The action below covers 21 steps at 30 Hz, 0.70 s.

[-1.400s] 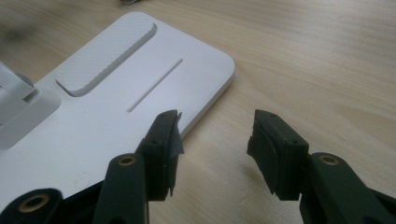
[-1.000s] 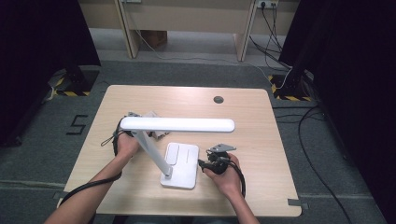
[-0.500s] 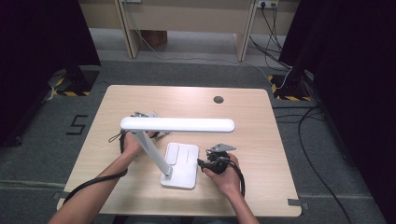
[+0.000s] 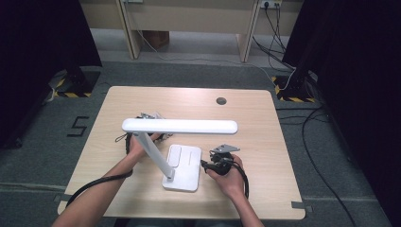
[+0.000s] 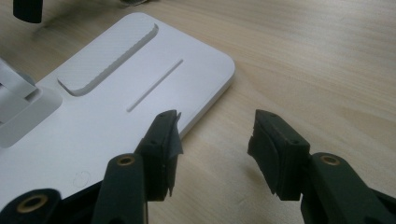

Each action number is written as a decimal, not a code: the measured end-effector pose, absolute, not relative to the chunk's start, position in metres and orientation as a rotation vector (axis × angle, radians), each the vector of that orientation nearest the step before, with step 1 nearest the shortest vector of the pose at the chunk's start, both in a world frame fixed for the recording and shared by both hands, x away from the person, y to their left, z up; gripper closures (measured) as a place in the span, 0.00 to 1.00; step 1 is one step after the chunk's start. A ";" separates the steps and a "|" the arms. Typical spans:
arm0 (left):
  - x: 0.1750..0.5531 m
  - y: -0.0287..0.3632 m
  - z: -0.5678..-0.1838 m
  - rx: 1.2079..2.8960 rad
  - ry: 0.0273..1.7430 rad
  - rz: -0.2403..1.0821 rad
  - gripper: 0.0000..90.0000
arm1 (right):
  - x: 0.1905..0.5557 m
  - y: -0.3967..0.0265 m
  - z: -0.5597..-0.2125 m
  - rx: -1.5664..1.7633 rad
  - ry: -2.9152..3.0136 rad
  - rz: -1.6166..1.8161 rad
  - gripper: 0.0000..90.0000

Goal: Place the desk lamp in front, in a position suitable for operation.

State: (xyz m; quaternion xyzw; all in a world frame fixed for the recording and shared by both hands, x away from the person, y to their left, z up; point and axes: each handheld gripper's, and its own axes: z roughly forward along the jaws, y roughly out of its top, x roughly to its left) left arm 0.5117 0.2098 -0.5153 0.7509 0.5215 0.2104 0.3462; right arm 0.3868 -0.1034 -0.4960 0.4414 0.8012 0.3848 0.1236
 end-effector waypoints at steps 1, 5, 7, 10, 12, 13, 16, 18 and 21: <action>0.512 0.209 -0.516 1.958 1.346 0.556 0.32 | 0.387 -0.103 -0.496 1.287 2.336 1.122 0.57; 0.515 0.207 -0.515 1.973 1.341 0.558 0.32 | 0.387 -0.103 -0.496 1.287 2.336 1.123 0.57; 0.515 0.206 -0.515 1.976 1.333 0.562 0.36 | 0.388 -0.104 -0.495 1.287 2.329 1.132 0.57; 0.514 0.205 -0.515 1.971 1.319 0.563 0.42 | 0.388 -0.104 -0.495 1.285 2.329 1.130 0.58; 0.513 0.204 -0.515 1.963 1.303 0.560 0.57 | 0.387 -0.104 -0.496 1.289 2.329 1.128 0.58; 0.513 0.203 -0.515 1.966 1.300 0.555 0.62 | 0.387 -0.104 -0.496 1.288 2.331 1.129 0.58; 0.512 0.204 -0.514 1.970 1.296 0.548 0.78 | 0.386 -0.104 -0.496 1.284 2.340 1.125 0.58; 0.510 0.205 -0.514 1.974 1.290 0.547 0.85 | 0.386 -0.104 -0.496 1.280 2.343 1.129 0.58; 0.509 0.207 -0.513 1.988 1.275 0.544 0.89 | 0.386 -0.103 -0.494 1.280 2.345 1.129 0.58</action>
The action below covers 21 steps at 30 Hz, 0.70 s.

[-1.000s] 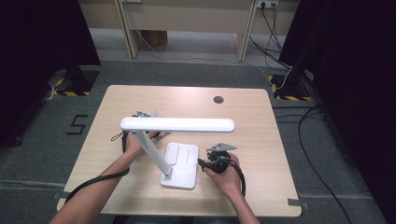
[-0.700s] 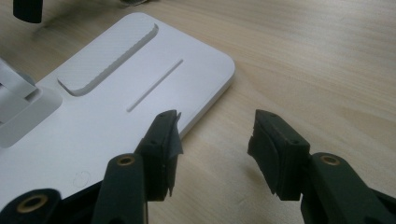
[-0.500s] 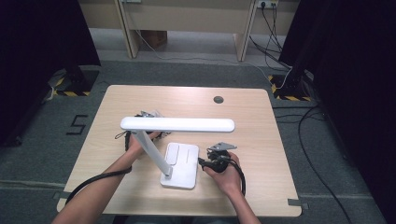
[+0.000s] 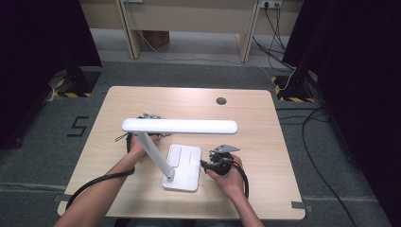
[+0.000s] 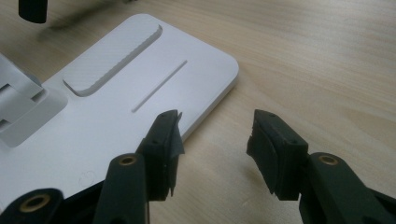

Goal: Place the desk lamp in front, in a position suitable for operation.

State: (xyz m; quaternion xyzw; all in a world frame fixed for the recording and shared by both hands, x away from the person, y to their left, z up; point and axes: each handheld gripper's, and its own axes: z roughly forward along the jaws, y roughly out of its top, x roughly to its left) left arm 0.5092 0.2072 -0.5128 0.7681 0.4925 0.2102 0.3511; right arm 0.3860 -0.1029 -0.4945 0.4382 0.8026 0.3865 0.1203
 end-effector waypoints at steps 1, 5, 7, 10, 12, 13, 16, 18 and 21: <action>0.508 0.208 -0.512 1.994 1.274 0.538 0.90 | 0.386 -0.102 -0.494 1.280 2.344 1.132 0.58; 0.504 0.212 -0.511 2.002 1.260 0.514 0.91 | 0.385 -0.101 -0.493 1.277 2.341 1.138 0.59; 0.500 0.215 -0.509 2.002 1.250 0.502 0.91 | 0.384 -0.100 -0.491 1.262 2.341 1.141 0.59; 0.492 0.219 -0.505 1.985 1.230 0.491 0.91 | 0.383 -0.097 -0.488 1.247 2.334 1.149 0.59; 0.485 0.222 -0.502 1.979 1.210 0.488 0.91 | 0.383 -0.096 -0.487 1.239 2.334 1.155 0.60; 0.481 0.222 -0.500 1.973 1.197 0.491 0.91 | 0.382 -0.095 -0.486 1.221 2.334 1.158 0.61; 0.469 0.226 -0.495 1.970 1.153 0.500 0.91 | 0.381 -0.092 -0.485 1.207 2.345 1.153 0.65; 0.457 0.230 -0.488 1.947 1.123 0.499 0.92 | 0.379 -0.088 -0.485 1.181 2.358 1.136 0.70; 0.449 0.232 -0.484 1.932 1.105 0.497 0.92 | 0.377 -0.084 -0.485 1.141 2.369 1.123 0.75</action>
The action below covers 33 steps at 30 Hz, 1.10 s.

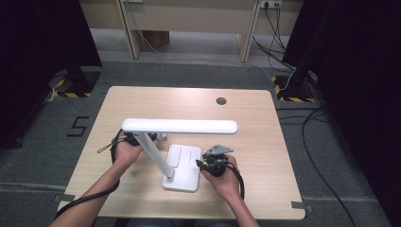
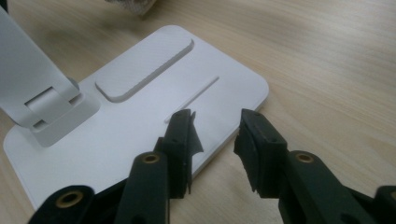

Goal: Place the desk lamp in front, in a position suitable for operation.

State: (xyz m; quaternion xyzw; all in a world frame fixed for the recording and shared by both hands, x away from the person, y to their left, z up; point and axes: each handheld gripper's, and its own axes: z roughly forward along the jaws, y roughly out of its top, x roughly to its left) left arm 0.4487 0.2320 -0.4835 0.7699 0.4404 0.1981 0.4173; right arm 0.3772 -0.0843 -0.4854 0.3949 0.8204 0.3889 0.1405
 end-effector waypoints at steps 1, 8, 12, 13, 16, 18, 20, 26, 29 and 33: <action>0.444 0.233 -0.481 1.926 1.097 0.495 0.92 | 0.377 -0.084 -0.485 1.141 2.369 1.123 0.75; 0.416 0.245 -0.465 1.891 1.043 0.496 0.92 | 0.373 -0.076 -0.487 1.101 2.397 1.107 0.81; 0.400 0.251 -0.455 1.891 1.002 0.502 0.92 | 0.372 -0.075 -0.488 1.102 2.395 1.108 0.81; 0.397 0.253 -0.452 1.888 0.996 0.503 0.92 | 0.372 -0.074 -0.488 1.102 2.393 1.108 0.81; 0.387 0.258 -0.446 1.882 0.988 0.501 0.92 | 0.372 -0.074 -0.489 1.113 2.388 1.108 0.80; 0.380 0.261 -0.442 1.875 0.982 0.508 0.92 | 0.372 -0.073 -0.490 1.112 2.389 1.107 0.80; 0.374 0.265 -0.438 1.870 0.975 0.511 0.91 | 0.371 -0.073 -0.490 1.115 2.391 1.109 0.79; 0.353 0.279 -0.427 1.843 0.972 0.527 0.91 | 0.372 -0.072 -0.489 1.112 2.384 1.117 0.77; 0.344 0.285 -0.423 1.836 0.971 0.533 0.91 | 0.372 -0.072 -0.489 1.112 2.387 1.118 0.76; 0.337 0.294 -0.417 1.820 0.975 0.534 0.91 | 0.372 -0.071 -0.490 1.107 2.389 1.115 0.76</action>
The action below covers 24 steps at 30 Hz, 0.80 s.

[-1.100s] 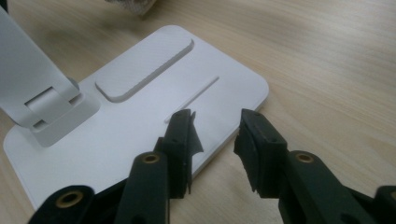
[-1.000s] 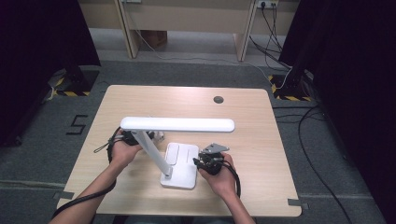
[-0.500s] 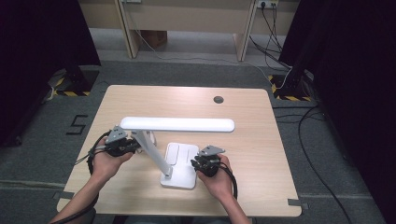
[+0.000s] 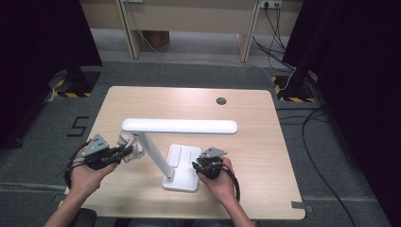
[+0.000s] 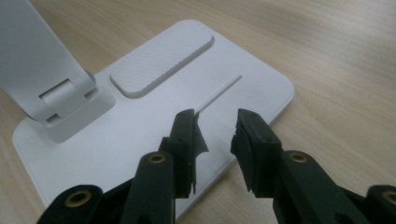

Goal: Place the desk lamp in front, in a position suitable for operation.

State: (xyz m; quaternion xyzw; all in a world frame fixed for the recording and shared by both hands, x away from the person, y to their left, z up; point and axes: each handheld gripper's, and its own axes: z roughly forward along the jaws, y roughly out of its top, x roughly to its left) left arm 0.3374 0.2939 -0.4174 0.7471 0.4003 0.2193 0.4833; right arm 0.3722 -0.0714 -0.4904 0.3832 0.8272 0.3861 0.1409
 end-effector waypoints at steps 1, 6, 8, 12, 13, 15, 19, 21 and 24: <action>0.337 0.295 -0.416 1.817 0.975 0.533 0.91 | 0.373 -0.072 -0.491 1.106 2.388 1.114 0.76; 0.335 0.299 -0.406 1.814 0.963 0.554 0.91 | 0.375 -0.072 -0.492 1.104 2.384 1.118 0.75; 0.336 0.300 -0.403 1.816 0.956 0.570 0.91 | 0.376 -0.073 -0.492 1.110 2.382 1.121 0.75; 0.335 0.301 -0.397 1.813 0.950 0.583 0.91 | 0.376 -0.074 -0.491 1.112 2.375 1.120 0.75; 0.335 0.301 -0.396 1.813 0.949 0.584 0.91 | 0.377 -0.074 -0.491 1.108 2.375 1.119 0.74; 0.334 0.301 -0.395 1.816 0.950 0.585 0.91 | 0.376 -0.074 -0.491 1.102 2.377 1.117 0.74; 0.334 0.302 -0.393 1.822 0.953 0.584 0.91 | 0.377 -0.073 -0.491 1.098 2.381 1.117 0.74; 0.333 0.302 -0.392 1.820 0.949 0.589 0.91 | 0.378 -0.073 -0.491 1.088 2.383 1.115 0.74; 0.332 0.301 -0.390 1.821 0.946 0.588 0.92 | 0.377 -0.072 -0.491 1.089 2.382 1.116 0.74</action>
